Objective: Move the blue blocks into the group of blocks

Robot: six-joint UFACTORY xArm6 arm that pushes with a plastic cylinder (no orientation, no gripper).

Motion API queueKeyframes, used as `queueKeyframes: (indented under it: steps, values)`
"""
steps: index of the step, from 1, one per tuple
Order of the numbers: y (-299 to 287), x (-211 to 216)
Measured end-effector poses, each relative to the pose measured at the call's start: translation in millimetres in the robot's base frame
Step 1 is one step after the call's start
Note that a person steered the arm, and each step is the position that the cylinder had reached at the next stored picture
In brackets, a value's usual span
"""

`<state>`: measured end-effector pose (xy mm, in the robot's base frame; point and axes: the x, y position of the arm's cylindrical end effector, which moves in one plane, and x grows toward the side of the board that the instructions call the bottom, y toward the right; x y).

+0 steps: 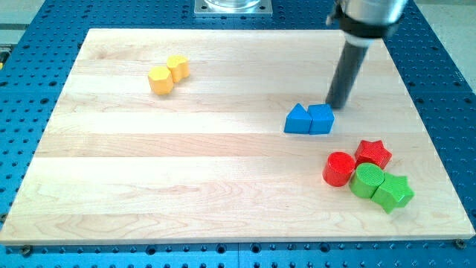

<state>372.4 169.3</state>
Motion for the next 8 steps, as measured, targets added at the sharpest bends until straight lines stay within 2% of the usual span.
queueKeyframes:
  steps: [1, 2, 3, 4, 6, 7, 8]
  values:
    - [-24, 40]
    - [13, 100]
    - [3, 80]
    - [-58, 79]
    - [-113, 66]
    - [-105, 25]
    - [-155, 22]
